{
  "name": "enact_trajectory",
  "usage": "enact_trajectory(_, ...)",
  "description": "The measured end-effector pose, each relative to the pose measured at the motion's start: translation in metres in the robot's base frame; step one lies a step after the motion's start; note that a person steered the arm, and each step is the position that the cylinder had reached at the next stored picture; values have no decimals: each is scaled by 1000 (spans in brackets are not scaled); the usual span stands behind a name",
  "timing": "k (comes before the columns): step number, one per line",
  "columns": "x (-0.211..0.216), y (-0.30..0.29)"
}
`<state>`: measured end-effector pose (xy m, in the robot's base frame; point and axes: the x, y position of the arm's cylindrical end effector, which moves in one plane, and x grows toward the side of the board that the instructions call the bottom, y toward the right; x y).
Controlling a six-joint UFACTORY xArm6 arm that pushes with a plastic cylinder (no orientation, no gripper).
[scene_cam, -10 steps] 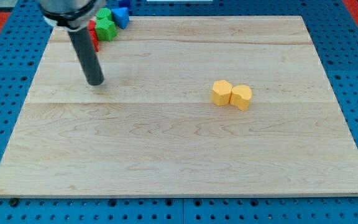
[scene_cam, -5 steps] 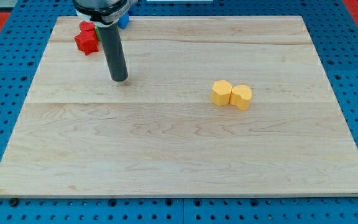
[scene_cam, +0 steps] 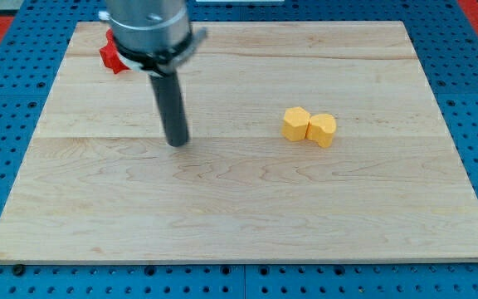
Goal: Move the yellow hexagon to the right of the red star
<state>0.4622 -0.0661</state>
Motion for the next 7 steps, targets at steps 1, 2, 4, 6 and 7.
enact_trajectory(1, -2, 90)
enact_trajectory(2, 16, 120)
enact_trajectory(4, 22, 243)
enact_trajectory(6, 1, 207)
enact_trajectory(7, -27, 178)
